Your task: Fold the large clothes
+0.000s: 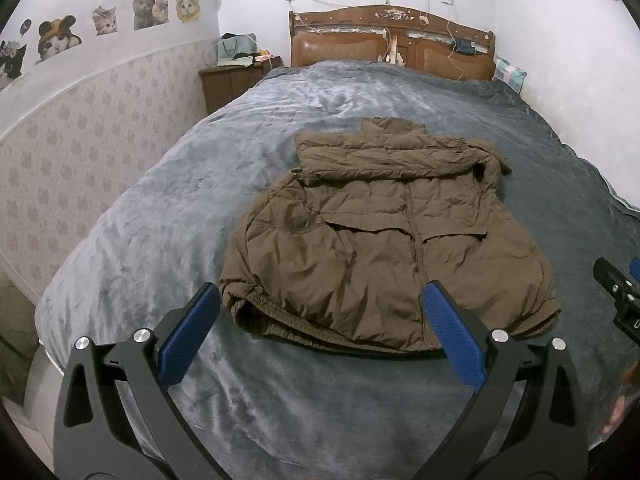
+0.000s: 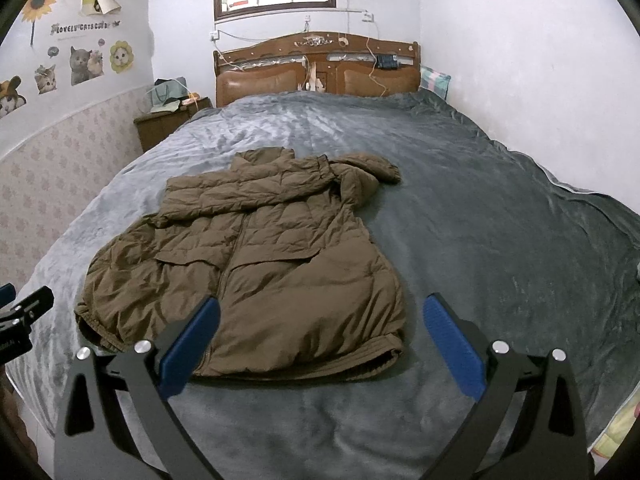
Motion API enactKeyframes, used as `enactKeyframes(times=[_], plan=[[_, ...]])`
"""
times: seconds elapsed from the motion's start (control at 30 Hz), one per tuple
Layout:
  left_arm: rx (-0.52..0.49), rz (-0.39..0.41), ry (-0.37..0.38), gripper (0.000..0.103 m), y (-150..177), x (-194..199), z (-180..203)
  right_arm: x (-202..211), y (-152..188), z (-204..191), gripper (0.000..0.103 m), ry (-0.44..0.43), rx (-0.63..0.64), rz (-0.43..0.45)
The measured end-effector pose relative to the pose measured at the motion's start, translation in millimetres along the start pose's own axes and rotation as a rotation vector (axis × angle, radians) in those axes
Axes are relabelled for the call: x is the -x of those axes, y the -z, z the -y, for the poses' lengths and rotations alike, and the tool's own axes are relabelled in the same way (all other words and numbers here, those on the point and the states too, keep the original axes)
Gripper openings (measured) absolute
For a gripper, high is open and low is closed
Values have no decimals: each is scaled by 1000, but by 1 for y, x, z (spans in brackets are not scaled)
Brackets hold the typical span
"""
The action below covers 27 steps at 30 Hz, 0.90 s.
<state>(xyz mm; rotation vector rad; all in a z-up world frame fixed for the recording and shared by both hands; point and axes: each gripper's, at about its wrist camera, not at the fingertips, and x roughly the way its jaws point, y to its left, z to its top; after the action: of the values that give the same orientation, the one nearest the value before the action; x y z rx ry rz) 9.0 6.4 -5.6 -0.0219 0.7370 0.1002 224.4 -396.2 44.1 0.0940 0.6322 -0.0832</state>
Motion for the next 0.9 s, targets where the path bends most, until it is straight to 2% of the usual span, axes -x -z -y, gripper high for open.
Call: enactKeyframes(times=[0.9], plan=[[-7,2,-10,100,0,-2,-4,-5,3,-5,101,7,8,-9]])
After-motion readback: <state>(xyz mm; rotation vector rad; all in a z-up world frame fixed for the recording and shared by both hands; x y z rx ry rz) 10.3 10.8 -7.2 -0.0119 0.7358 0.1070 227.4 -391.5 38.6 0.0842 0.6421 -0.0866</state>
